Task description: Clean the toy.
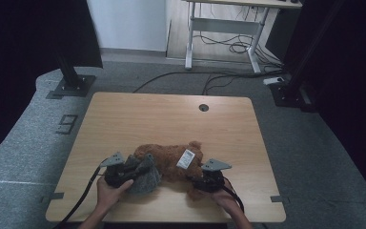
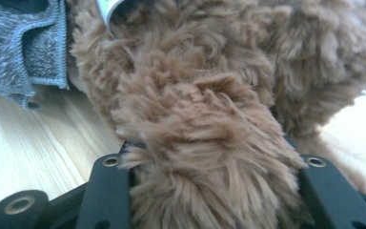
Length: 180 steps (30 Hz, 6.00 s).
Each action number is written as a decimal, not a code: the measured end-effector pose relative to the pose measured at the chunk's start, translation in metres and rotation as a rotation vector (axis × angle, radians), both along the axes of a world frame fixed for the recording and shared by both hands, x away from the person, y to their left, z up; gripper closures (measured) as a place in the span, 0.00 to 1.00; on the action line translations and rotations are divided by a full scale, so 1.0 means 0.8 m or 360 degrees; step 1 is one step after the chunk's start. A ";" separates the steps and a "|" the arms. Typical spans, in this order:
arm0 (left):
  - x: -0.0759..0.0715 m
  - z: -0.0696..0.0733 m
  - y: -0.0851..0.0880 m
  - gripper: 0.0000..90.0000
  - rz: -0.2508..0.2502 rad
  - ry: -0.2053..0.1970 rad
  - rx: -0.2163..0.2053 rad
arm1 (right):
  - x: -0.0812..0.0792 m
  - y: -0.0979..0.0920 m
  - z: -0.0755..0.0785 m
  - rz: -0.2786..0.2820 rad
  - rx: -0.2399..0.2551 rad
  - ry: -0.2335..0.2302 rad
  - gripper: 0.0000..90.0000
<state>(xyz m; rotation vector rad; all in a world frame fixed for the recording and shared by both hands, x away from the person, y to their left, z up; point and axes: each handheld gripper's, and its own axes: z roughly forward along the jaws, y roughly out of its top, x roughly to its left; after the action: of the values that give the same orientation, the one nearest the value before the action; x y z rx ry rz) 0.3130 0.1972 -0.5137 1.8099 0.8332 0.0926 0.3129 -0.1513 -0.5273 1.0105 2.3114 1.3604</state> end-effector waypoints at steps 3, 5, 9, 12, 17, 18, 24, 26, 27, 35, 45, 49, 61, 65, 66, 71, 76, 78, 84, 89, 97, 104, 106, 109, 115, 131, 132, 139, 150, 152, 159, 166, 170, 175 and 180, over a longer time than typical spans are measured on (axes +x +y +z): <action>0.003 0.000 0.000 0.87 0.0016 0.0005 -0.0011 | -0.002 0.001 -0.005 -0.0019 -0.0011 0.0008 0.58; 0.011 -0.002 -0.001 0.87 0.0029 0.0013 -0.0023 | -0.001 0.004 -0.006 -0.0042 -0.0031 -0.0004 0.59; 0.034 -0.002 -0.006 0.87 0.0054 0.0027 -0.0025 | 0.010 0.008 -0.010 -0.0105 -0.0099 -0.0075 0.60; 0.055 -0.001 -0.016 0.88 0.0068 0.0055 -0.0037 | 0.028 0.004 -0.010 -0.0180 -0.0126 -0.0109 0.60; 0.078 0.008 -0.024 0.87 0.0044 0.0120 -0.0059 | 0.046 -0.009 -0.012 -0.0239 -0.0052 -0.0103 0.60; 0.077 0.011 -0.022 0.87 0.0029 0.0124 -0.0063 | 0.044 -0.009 -0.013 -0.0221 -0.0060 -0.0118 0.60; 0.048 0.058 0.011 0.86 0.0060 -0.0016 -0.0130 | 0.033 -0.011 -0.014 -0.0152 -0.0111 -0.0177 0.60; 0.046 0.079 0.025 0.86 0.0107 -0.0072 -0.0162 | 0.031 -0.012 -0.014 -0.0145 -0.0116 -0.0177 0.60; 0.047 0.090 0.029 0.86 0.0137 -0.0102 -0.0141 | 0.030 -0.013 -0.014 -0.0141 -0.0118 -0.0180 0.60; 0.091 0.087 -0.065 0.85 0.0005 0.0014 0.0146 | 0.030 -0.011 -0.014 -0.0146 -0.0106 -0.0182 0.60; 0.094 0.060 -0.037 0.86 0.0051 0.0119 0.0125 | 0.025 -0.015 -0.017 -0.0115 -0.0112 -0.0207 0.60; 0.093 0.085 -0.018 0.86 0.0156 0.0064 0.0136 | 0.024 -0.016 -0.018 -0.0108 -0.0115 -0.0224 0.60; 0.105 0.112 -0.178 0.85 -0.0247 0.0075 0.0181 | 0.018 -0.015 -0.021 -0.0083 -0.0111 -0.0248 0.60; 0.120 0.091 -0.191 0.84 -0.0206 0.0128 0.0322 | 0.014 -0.017 -0.023 -0.0061 -0.0115 -0.0251 0.59; 0.125 0.082 -0.186 0.84 -0.0199 0.0158 0.0307 | 0.014 -0.018 -0.024 -0.0057 -0.0112 -0.0236 0.59; 0.132 0.071 -0.141 0.85 -0.0146 0.0205 0.0234 | 0.015 -0.020 -0.024 -0.0034 -0.0112 -0.0193 0.59; 0.134 0.083 -0.069 0.85 0.0019 0.0181 0.0266 | 0.015 -0.022 -0.023 0.0003 -0.0121 -0.0183 0.61; 0.132 0.078 -0.050 0.85 0.0055 0.0188 0.0240 | 0.016 -0.022 -0.023 0.0009 -0.0118 -0.0175 0.61; 0.121 0.057 -0.033 0.86 0.0066 0.0227 0.0151 | 0.016 -0.025 -0.020 0.0029 -0.0018 -0.0149 0.49; 0.108 0.046 -0.025 0.86 0.0057 0.0235 0.0096 | 0.019 -0.038 -0.002 0.0005 0.0176 -0.0080 0.28; 0.077 0.037 -0.025 0.87 0.0006 0.0183 0.0048 | 0.031 -0.032 0.028 -0.0002 0.0280 -0.0052 0.15; 0.057 0.032 -0.014 0.87 0.0003 0.0154 0.0022 | 0.035 -0.010 0.019 0.0066 0.0250 0.0002 0.15; 0.054 0.037 -0.013 0.86 -0.0003 0.0157 0.0008 | 0.029 -0.007 0.013 0.0076 0.0210 -0.0006 0.24; 0.052 0.055 -0.018 0.85 -0.0019 0.0131 -0.0013 | 0.023 -0.005 0.006 0.0071 0.0141 -0.0034 0.29; 0.062 0.103 -0.106 0.85 -0.0154 0.0008 0.0079 | 0.013 0.007 -0.006 0.0030 0.0015 -0.0121 0.36; 0.081 0.072 -0.094 0.85 -0.0019 0.0040 0.0256 | 0.015 -0.001 -0.015 0.0007 0.0030 -0.0097 0.48; 0.082 0.072 -0.082 0.85 0.0000 0.0051 0.0240 | 0.015 -0.001 -0.015 0.0011 0.0032 -0.0095 0.48; 0.074 0.067 0.010 0.85 0.0198 0.0068 0.0132 | 0.016 0.000 -0.016 0.0012 0.0032 -0.0094 0.50; 0.080 0.001 0.052 0.86 0.0374 0.0261 0.0314 | 0.018 -0.003 -0.017 0.0012 0.0051 -0.0064 0.50; 0.082 -0.008 0.052 0.86 0.0355 0.0311 0.0341 | 0.018 -0.004 -0.018 0.0013 0.0057 -0.0063 0.50; 0.069 0.054 0.040 0.86 0.0327 0.0050 0.0265 | 0.020 -0.008 -0.019 0.0005 0.0074 -0.0038 0.50; 0.049 0.111 -0.049 0.86 0.0014 -0.0140 0.0189 | 0.018 -0.005 -0.018 0.0011 0.0051 -0.0074 0.50; 0.048 0.101 -0.121 0.86 -0.0173 -0.0109 0.0240 | 0.018 -0.005 -0.018 0.0008 0.0052 -0.0071 0.50; 0.042 0.060 -0.197 0.86 -0.0308 -0.0103 0.0324 | 0.018 -0.006 -0.018 0.0008 0.0057 -0.0066 0.50; 0.041 0.058 -0.188 0.86 -0.0257 -0.0154 0.0350 | 0.019 -0.006 -0.020 0.0004 0.0057 -0.0049 0.50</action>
<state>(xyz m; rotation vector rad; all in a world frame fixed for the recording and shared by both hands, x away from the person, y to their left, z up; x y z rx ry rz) 0.3461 0.0466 -0.4672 2.0555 0.6250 0.1712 0.3284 -0.1563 -0.5432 0.9906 2.2746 1.4133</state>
